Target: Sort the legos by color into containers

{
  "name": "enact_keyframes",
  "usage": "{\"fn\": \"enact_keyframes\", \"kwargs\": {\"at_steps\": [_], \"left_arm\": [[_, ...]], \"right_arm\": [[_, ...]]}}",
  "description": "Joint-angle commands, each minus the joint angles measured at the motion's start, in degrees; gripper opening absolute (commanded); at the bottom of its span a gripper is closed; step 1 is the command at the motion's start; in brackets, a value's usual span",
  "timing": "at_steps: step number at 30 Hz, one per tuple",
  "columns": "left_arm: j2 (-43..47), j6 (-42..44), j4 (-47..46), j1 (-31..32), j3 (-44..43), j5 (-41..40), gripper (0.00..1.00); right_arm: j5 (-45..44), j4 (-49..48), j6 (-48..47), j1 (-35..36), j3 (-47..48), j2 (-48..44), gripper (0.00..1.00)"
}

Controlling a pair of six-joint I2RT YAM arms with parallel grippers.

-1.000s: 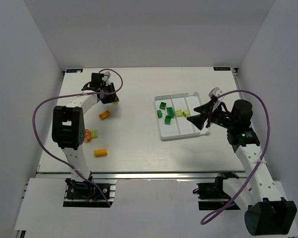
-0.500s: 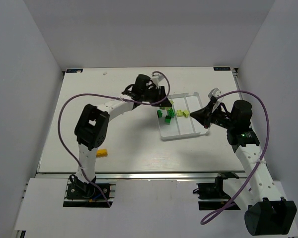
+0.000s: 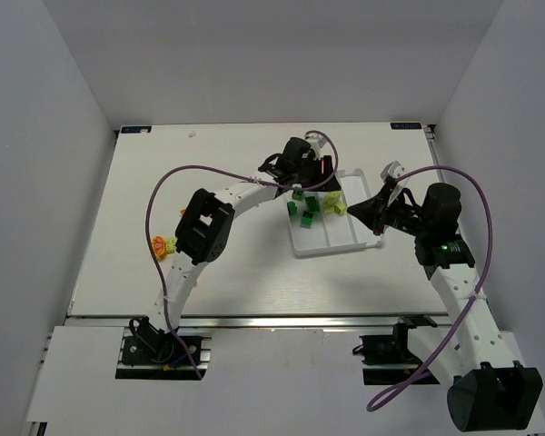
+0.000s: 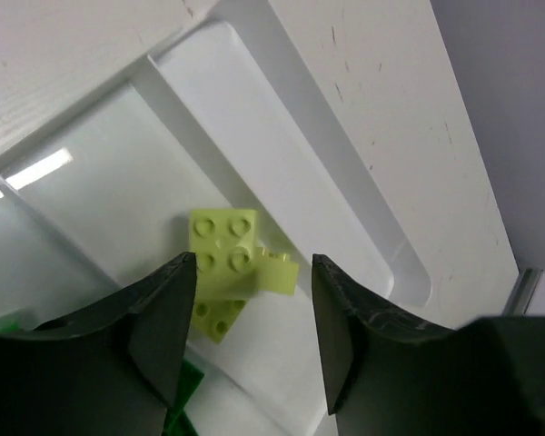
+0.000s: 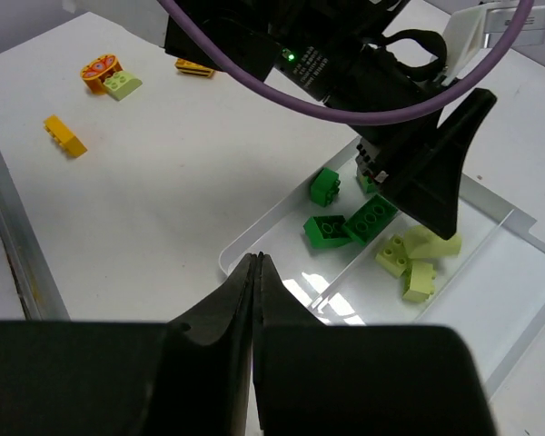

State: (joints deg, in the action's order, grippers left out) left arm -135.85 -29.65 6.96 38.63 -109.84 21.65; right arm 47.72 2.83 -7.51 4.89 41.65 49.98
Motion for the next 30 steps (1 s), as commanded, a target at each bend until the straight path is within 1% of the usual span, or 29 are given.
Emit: {"fn": "enact_keyframes", "kwargs": {"at_steps": [1,3,4,5,6,7,8,9,10,11,12,13,14,15,16,17,18,19,20,21,22,23,24,25,26,27,28,29,30], "left_arm": [[-0.81,-0.58,3.22,0.57,-5.9,-3.54,0.64],[-0.99,-0.67,3.58,0.57,-7.48,-3.46,0.68],[-0.99,-0.67,4.28,0.57,-7.84,-3.63,0.69],[-0.38,-0.59,4.81,0.57,-8.28,-3.98,0.69],[0.14,-0.41,5.25,0.57,-8.46,-4.16,0.69],[2.24,-0.32,5.95,-0.13,-8.28,-4.51,0.68],[3.91,-0.23,5.96,-0.14,-7.33,-4.77,0.65],[5.84,-0.23,5.61,-0.83,-5.84,-5.38,0.51],[8.12,-0.32,5.69,-1.54,-1.65,-6.17,0.41],[13.8,-0.06,5.96,-1.54,0.83,-7.66,0.3],[17.17,0.29,6.13,-2.33,3.82,-9.24,0.18],[20.85,0.9,6.13,-2.33,11.15,-12.48,0.03],[24.81,1.08,5.87,-3.9,15.4,-13.9,0.0],[33.11,1.26,4.57,-4.52,19.8,-15.22,0.0],[37.2,1.87,4.38,-5.23,24.11,-17.67,0.0],[41.33,2.14,4.55,-6.54,31.63,-19.09,0.0],[48.59,2.84,5.42,-7.07,34.84,-20.49,0.04],[52.23,3.89,6.65,-7.08,37.39,-25.03,0.2],[55.4,4.16,8.23,-7.95,41.6,-26.64,0.29],[58.65,4.68,11.46,-8.57,43.55,-28.05,0.39],[65.21,5.47,12.97,-8.57,45.57,-32.33,0.56],[68.41,5.74,14.56,-8.57,49.6,-34.29,0.62],[71.75,5.83,17.97,-8.57,51.29,-36.83,0.67],[78.13,5.48,19.74,-8.57,52.96,-39.46,0.71],[81.24,4.78,21.5,-8.57,54.54,-44.45,0.77],[83.97,4.25,23.86,-8.57,57.69,-46.07,0.78],[86.87,3.73,24.5,-8.57,59.11,-47.21,0.8],[91.6,3.03,25.63,-8.57,60.35,-50.18,0.81],[93.47,2.24,28.0,-8.57,62.27,-51.95,0.81]], "right_arm": [[-0.09,-1.86,0.04,-0.14,0.1,-0.58,0.0],[0.0,-1.86,-0.05,-0.14,0.27,-0.67,0.09],[0.09,-1.69,-0.05,-0.05,0.28,-0.58,0.21],[0.44,-1.51,-0.14,-0.05,0.19,-0.49,0.29],[0.7,-1.43,-0.4,-0.05,0.27,-0.49,0.34],[1.14,-1.16,-1.36,-0.23,0.28,-0.41,0.44],[1.93,-0.9,-2.33,0.03,0.19,-0.32,0.47],[4.8,-0.29,-3.47,0.12,0.01,-0.23,0.53],[7.01,0.24,-5.13,0.21,-0.51,-0.06,0.56],[8.86,0.59,-6.45,0.39,-0.78,0.03,0.59],[12.79,1.21,-9.16,0.48,-1.21,0.21,0.6],[14.31,1.39,-10.5,0.65,-1.91,0.56,0.64],[15.54,1.91,-11.9,1.44,-2.1,1.0,0.66],[15.56,2.18,-13.13,2.31,-1.92,1.26,0.68],[15.03,2.27,-13.32,3.02,-1.75,2.05,0.68],[13.55,2.7,-13.67,4.59,-0.7,2.66,0.69],[12.49,3.58,-14.54,6.09,0.18,3.37,0.7],[11.61,3.93,-14.55,6.97,0.97,4.85,0.71],[10.04,4.11,-14.64,8.63,2.46,6.0,0.72],[9.24,4.46,-14.64,10.74,3.52,8.19,0.72],[8.1,5.77,-15.51,11.89,4.66,9.43,0.72],[5.3,6.48,-16.22,14.08,6.93,10.74,0.72],[3.62,7.27,-17.18,16.97,8.26,13.89,0.72],[1.34,7.97,-19.28,18.39,9.58,15.75,0.72],[-3.47,9.55,-20.6,21.8,11.07,17.94,0.72],[-5.6,10.26,-22.01,25.92,14.39,22.49,0.71],[-8.15,10.96,-23.59,28.14,16.25,25.67,0.71],[-12.52,12.19,-26.48,31.99,18.27,28.13,0.71],[-14.57,12.72,-27.81,35.94,22.82,34.51,0.73]]}}
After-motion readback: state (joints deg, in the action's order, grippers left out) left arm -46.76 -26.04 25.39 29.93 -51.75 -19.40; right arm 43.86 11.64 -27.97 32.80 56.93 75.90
